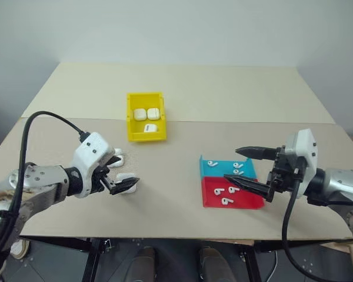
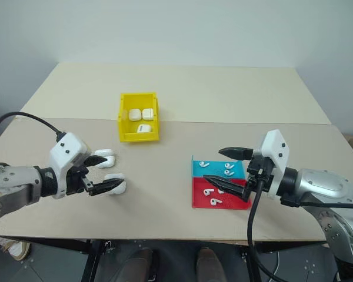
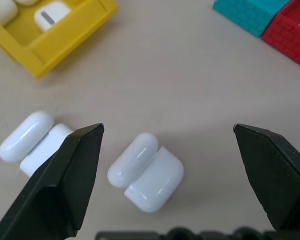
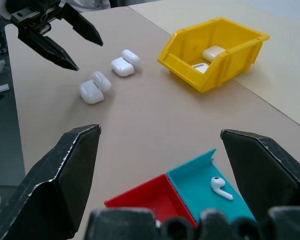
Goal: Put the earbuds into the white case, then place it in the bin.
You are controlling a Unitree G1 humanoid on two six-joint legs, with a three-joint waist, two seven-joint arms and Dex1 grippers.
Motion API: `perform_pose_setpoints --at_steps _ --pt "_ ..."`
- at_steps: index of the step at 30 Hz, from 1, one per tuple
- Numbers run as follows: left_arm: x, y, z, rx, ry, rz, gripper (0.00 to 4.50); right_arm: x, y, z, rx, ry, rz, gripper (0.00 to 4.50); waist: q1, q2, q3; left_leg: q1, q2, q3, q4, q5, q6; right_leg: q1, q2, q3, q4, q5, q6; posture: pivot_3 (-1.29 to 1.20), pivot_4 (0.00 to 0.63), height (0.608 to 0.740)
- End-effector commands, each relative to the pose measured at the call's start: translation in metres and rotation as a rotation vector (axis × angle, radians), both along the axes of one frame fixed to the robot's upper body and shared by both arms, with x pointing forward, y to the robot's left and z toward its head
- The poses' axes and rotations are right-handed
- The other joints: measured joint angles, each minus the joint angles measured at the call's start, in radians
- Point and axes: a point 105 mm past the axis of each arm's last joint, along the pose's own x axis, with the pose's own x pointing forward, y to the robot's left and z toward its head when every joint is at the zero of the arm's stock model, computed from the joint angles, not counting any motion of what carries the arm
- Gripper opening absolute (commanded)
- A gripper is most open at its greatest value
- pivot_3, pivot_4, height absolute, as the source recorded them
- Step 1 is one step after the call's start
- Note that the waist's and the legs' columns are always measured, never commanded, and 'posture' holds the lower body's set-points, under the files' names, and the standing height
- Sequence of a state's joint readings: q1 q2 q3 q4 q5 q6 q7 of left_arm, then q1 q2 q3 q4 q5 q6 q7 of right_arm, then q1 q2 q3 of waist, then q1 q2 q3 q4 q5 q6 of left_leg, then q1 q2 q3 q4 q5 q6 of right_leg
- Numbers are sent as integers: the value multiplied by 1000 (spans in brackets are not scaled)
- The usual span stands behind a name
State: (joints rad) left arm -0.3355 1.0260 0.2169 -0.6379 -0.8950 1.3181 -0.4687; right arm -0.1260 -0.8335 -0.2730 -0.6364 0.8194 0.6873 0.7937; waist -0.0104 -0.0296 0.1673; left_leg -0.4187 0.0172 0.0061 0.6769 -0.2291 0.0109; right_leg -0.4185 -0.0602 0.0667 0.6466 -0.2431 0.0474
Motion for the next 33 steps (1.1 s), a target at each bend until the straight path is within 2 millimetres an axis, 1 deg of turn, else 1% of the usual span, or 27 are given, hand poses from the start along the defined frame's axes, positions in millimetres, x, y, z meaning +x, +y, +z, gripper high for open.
perform_pose_setpoints --at_steps 1,4,7,9,12,15,17,22,24,28,33 --pt "12 14 0 5 85 173 4500 -1 7 6 4 -40 14 4477 0 0 0 0 0 0 0 0 0 0 0 0 0 0 0 0 150 740" --pt "14 14 4 11 95 181 4500 4 12 7 22 -62 -4 4477 -11 -1 0 1 0 0 0 0 0 1 0 0 0 0 1 0 150 740" --pt "12 19 3 44 183 158 4500 9 18 5 32 -79 -25 4477 -17 -1 0 -2 0 -1 -1 0 0 -5 1 1 1 -1 -1 0 150 740" --pt "17 24 6 42 228 184 4500 11 23 3 46 -84 -34 4477 -11 -1 0 -2 0 -1 -2 0 0 -5 0 1 2 -1 -1 0 150 740" --pt "21 24 12 9 306 182 4500 11 30 -1 64 -92 -40 4477 -5 -2 0 0 -1 -1 -1 0 0 -2 0 1 2 -1 -1 0 150 740" --pt "19 22 12 -10 398 178 4500 11 34 -2 89 -99 -54 4477 -3 -2 0 -1 -1 -1 -1 0 0 -2 0 1 1 -1 0 0 150 740" --pt "18 20 10 5 416 185 4500 11 35 -3 98 -102 -59 4477 -4 -2 0 -2 0 -1 -1 0 0 -3 -1 1 1 -1 0 0 150 740" --pt "23 17 2 67 427 253 4500 12 40 -4 119 -105 -64 4477 -3 -2 0 -2 0 -2 0 0 -1 -4 -1 1 2 -1 0 0 150 740" --pt "20 15 1 86 473 262 4500 13 42 -5 126 -106 -63 4477 -3 -2 0 -2 -1 -2 0 0 -1 -3 -1 1 2 -1 -1 0 150 740" --pt "17 14 0 138 481 291 4500 14 44 -5 134 -109 -61 4477 -6 -2 0 -2 -1 -2 -1 0 -1 -4 -1 1 3 -1 -1 0 150 740" --pt "19 9 -12 159 579 280 4500 16 47 -5 144 -117 -59 4477 -3 -2 0 -2 -2 -2 -1 1 -1 -4 -1 1 3 -1 -1 0 150 740"
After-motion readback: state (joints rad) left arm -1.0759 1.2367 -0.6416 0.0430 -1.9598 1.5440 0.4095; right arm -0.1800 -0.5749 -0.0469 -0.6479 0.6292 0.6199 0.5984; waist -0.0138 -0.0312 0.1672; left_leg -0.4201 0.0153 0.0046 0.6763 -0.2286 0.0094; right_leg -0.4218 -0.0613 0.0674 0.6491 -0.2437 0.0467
